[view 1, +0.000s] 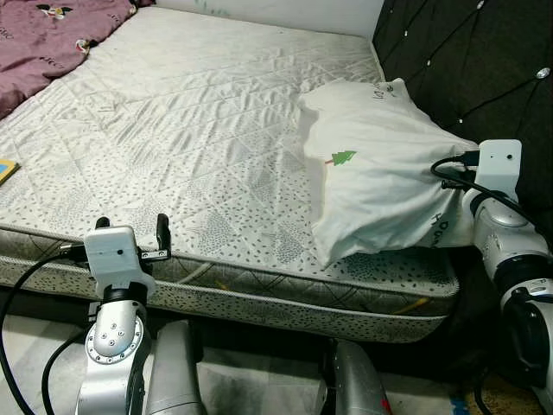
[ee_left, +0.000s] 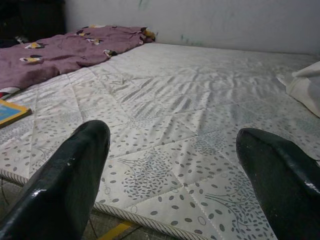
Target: Clean up the room
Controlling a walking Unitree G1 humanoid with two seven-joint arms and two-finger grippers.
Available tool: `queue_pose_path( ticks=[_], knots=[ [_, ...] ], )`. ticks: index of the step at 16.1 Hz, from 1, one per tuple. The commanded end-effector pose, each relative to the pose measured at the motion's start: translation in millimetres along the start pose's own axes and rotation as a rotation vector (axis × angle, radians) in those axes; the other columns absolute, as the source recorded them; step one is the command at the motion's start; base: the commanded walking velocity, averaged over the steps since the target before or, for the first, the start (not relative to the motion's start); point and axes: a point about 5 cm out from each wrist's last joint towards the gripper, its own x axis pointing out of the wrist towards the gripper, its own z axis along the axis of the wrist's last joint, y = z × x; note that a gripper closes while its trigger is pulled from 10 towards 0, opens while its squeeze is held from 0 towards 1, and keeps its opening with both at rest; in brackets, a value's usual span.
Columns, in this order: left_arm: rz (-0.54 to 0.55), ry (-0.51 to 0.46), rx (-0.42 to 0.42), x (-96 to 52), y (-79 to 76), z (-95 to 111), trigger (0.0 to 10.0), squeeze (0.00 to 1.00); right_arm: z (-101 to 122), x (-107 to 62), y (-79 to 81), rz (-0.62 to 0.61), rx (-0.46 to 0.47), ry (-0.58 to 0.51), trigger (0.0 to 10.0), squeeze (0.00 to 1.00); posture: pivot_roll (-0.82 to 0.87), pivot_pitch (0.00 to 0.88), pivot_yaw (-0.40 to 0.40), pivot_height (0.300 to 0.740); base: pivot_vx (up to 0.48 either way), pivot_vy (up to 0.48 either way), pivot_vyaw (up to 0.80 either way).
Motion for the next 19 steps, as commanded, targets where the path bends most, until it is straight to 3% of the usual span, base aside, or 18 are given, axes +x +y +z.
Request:
queue_pose_path(
  ticks=[1,6,7,8,9,11,16,18,19],
  knots=[
    [-0.003,-0.002,0.008,-1.0,0.3,0.9,10.0,0.00,26.8,1.5,-17.1,-0.047,-0.009,-0.113,0.0,0.00,0.09,0.022,-0.102,0.531,0.000,0.000,0.00],
    [-0.003,-0.002,0.008,-1.0,0.3,0.9,10.0,0.00,26.8,1.5,-17.1,-0.047,-0.009,-0.113,0.0,0.00,0.09,0.022,-0.102,0.531,0.000,0.000,0.00],
    [-0.014,-0.001,0.013,-0.5,0.6,1.8,10.0,0.00,-6.7,-8.0,7.3,0.058,-0.033,-0.121,0.0,0.00,0.06,0.037,-0.074,0.531,0.000,0.000,0.00],
    [-0.028,0.000,0.019,0.6,0.3,2.6,10.0,0.00,-35.8,-23.3,36.8,0.160,-0.001,-0.132,0.0,0.00,0.07,0.037,-0.076,0.531,0.000,0.000,0.00],
    [-0.029,0.000,0.020,0.4,0.4,2.6,10.0,0.00,-40.4,-26.6,44.3,0.179,0.015,-0.133,0.0,0.00,0.07,0.035,-0.079,0.531,0.000,0.000,0.00],
    [-0.024,0.001,0.019,-0.7,1.6,2.2,10.0,0.00,-42.9,-29.9,52.2,0.194,0.030,-0.135,0.0,0.00,0.07,0.035,-0.079,0.531,0.000,0.000,0.00],
    [-0.033,0.005,0.015,-0.1,-0.9,1.0,10.0,0.00,-67.1,-58.9,64.6,0.234,0.064,-0.123,0.0,0.00,0.05,0.033,-0.072,0.531,0.000,0.000,0.00],
    [-0.039,0.004,0.014,0.8,-2.0,1.3,10.0,0.00,-70.4,-60.5,67.2,0.239,0.069,-0.106,0.0,0.00,0.05,0.033,-0.072,0.531,0.000,0.000,0.00],
    [-0.041,0.003,0.015,1.9,-2.2,1.3,10.0,0.00,-63.6,-53.0,66.9,0.240,0.067,-0.100,0.0,0.00,0.05,0.028,-0.068,0.531,0.000,0.000,0.00]
  ],
)
